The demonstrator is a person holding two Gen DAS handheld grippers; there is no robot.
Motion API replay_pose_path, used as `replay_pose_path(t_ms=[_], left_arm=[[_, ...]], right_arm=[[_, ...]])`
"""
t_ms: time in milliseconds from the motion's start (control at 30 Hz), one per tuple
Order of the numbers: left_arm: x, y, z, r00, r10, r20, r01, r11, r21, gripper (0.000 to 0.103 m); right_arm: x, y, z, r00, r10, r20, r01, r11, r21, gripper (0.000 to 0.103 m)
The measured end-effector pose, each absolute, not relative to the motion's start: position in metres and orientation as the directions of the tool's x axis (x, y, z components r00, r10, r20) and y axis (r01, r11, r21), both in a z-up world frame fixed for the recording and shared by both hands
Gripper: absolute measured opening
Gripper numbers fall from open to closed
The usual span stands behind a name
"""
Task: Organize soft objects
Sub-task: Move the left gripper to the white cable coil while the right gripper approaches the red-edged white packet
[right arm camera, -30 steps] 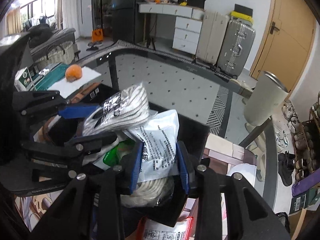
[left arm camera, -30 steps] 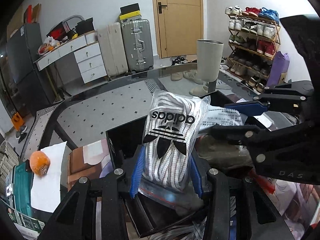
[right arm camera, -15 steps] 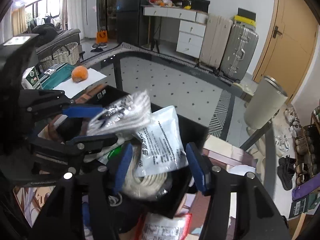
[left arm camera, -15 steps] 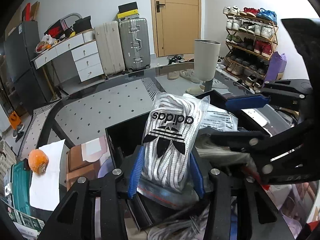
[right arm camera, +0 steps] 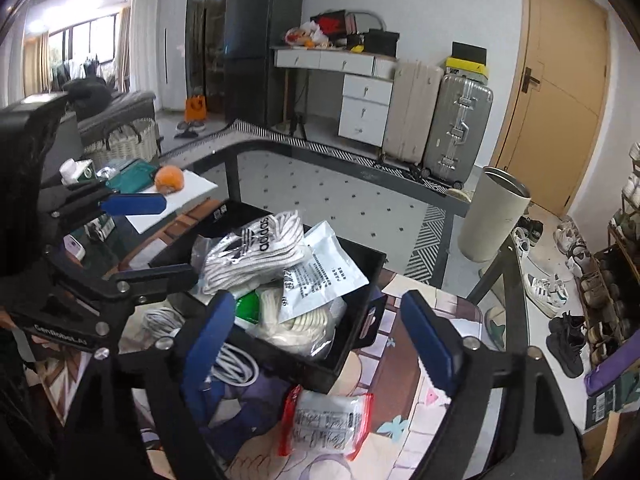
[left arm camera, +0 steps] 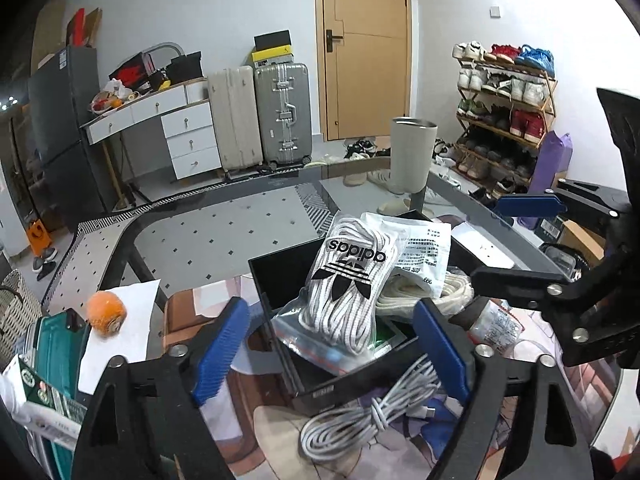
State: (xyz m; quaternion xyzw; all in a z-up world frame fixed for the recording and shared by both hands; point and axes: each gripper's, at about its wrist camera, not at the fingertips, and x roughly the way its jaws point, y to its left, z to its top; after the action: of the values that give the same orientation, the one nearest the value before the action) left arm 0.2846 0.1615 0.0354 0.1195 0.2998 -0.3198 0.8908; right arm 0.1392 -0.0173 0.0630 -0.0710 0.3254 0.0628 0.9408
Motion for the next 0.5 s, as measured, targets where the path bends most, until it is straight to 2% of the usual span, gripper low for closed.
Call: replay_pose_path(t_ms=[33, 100, 167, 500], left_arm=[[0.282, 0.165, 0.037, 0.619, -0.501, -0.605, 0.64, 0.768, 0.019, 0.097], [0.277, 0.17, 0.038, 0.633, -0.497, -0.593, 0.627, 0.779, 0.017, 0.102], [0.273, 0.177, 0.036, 0.644, -0.499, -0.58, 0.616, 0.788, 0.006, 0.102], [0.251, 0.194, 0.026, 0.674, -0.482, -0.56, 0.559, 0.828, -0.04, 0.103]], right_arm=[[0.135, -0.017, 0.063, 0.784, 0.072, -0.617, -0.157, 0.984, -0.085, 0.089], [0.13, -0.016, 0.062, 0.792, 0.063, -0.608, -0.139, 0.987, -0.079, 0.099], [0.125, -0.017, 0.062, 0.8, 0.064, -0.597, -0.131, 0.989, -0.07, 0.102], [0.106, -0.025, 0.048, 0.81, 0.055, -0.584, -0.088, 0.996, -0.028, 0.103]])
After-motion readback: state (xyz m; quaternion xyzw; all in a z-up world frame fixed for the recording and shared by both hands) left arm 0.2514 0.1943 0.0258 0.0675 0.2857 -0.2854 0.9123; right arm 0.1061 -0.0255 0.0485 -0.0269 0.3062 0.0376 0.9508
